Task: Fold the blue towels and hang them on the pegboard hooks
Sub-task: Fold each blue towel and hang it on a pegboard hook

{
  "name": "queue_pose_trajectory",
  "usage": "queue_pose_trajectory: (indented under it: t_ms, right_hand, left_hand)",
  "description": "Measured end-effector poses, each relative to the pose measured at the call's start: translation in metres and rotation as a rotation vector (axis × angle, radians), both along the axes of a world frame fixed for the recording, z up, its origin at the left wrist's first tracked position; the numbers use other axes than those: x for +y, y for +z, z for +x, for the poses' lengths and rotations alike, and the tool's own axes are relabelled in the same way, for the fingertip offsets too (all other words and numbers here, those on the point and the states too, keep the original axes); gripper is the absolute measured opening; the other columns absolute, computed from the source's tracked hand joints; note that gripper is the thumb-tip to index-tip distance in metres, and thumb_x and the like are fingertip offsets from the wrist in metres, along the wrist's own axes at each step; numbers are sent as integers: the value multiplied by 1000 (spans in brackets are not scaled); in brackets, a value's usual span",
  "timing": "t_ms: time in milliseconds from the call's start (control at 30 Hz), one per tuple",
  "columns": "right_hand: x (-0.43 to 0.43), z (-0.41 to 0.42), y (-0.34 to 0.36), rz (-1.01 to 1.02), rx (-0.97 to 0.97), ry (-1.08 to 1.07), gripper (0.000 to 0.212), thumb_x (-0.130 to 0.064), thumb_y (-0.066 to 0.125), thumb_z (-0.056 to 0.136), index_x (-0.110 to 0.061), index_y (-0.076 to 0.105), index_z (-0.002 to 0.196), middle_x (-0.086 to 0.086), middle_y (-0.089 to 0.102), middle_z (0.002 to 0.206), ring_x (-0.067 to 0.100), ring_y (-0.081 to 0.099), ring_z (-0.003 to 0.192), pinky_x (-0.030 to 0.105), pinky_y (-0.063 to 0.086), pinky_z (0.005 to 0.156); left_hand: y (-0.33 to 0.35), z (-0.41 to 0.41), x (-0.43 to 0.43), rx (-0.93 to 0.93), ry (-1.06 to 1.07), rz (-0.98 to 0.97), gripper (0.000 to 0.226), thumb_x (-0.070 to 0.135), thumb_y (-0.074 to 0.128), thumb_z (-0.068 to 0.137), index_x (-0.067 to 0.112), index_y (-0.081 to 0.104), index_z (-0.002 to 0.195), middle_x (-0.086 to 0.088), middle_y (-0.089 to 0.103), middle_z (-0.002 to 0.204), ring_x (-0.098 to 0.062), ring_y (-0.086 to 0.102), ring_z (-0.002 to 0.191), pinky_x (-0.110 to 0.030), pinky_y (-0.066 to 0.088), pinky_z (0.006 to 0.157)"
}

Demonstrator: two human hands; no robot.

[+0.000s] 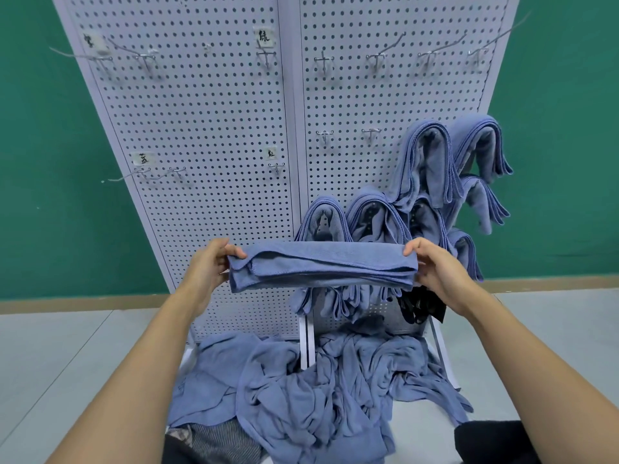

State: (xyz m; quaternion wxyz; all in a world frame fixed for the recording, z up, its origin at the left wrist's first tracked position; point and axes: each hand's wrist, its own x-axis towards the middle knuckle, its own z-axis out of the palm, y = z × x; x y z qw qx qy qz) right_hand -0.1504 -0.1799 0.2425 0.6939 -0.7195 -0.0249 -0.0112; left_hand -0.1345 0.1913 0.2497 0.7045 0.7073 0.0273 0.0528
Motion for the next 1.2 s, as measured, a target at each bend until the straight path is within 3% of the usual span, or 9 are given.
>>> queue_pose_trajectory:
  t_ms: [133,267,400,533,700,800,933,1067,1200]
  right_hand:
    - [8,2,-1,-183,-44,10,30,-49,60,86,-22,47,80,10,43,89,23,42,80,37,39,74]
    - [4,1,5,-262,-118,-21,12,-30,62,92,-27,52,86,15,49,90,24,42,76,34,30,66]
    - [-1,-6,25,-116,-108,-46,9,-14,61,92,-20,59,98,5,64,84,21,56,70,26,40,55]
    - [0,-11,56,51,-96,-83,22,-7,59,93,-22,63,109,3,67,82,14,62,63,24,49,52]
    - [4,-8,112,69,-60,-19,25,-9,58,93,-18,61,116,8,67,95,20,64,73,34,52,66]
    - [18,-8,139,19,-70,-8,19,-10,60,92,-14,59,111,6,67,90,17,65,70,32,54,65]
    - [37,-11,160,-98,-98,-62,16,-9,62,90,-11,54,103,1,54,66,4,52,41,20,49,46]
    - [44,-14,172,-111,-133,-92,19,-9,62,90,-17,46,98,3,52,69,10,50,51,23,52,53]
    - [39,-13,184,13,-157,-112,16,-10,63,90,-13,48,95,9,57,81,16,57,63,29,56,63]
  left_hand:
    - [-3,2,-20,-61,198,59,45,51,72,77,15,47,66,-8,45,72,-19,40,69,-33,35,65]
    - [2,0,-31,-73,187,116,43,22,78,78,17,37,69,-3,36,67,-17,36,55,-21,31,41]
    - [3,-3,-29,-22,131,27,31,8,74,81,14,44,75,-6,54,73,-18,53,50,-22,39,38]
    - [-5,-5,-37,127,73,-99,25,-11,69,77,10,56,85,-11,62,91,-21,62,69,-28,54,57]
    - [-8,-7,-58,277,13,-22,32,-17,59,81,8,62,101,-11,58,110,-22,58,84,-29,48,64]
    - [8,-10,-84,175,51,100,27,-5,60,87,15,62,105,-5,60,115,-21,57,104,-29,48,76]
    - [41,-18,-135,-41,-60,125,18,17,51,98,16,60,114,-2,62,117,-16,58,108,-26,48,89]
    - [58,-31,-182,-117,-234,97,46,48,47,94,22,47,132,8,52,132,-10,48,122,-28,39,100]
    - [59,-45,-211,-133,-219,189,92,47,73,77,27,20,149,10,29,151,-15,31,139,-37,34,111]
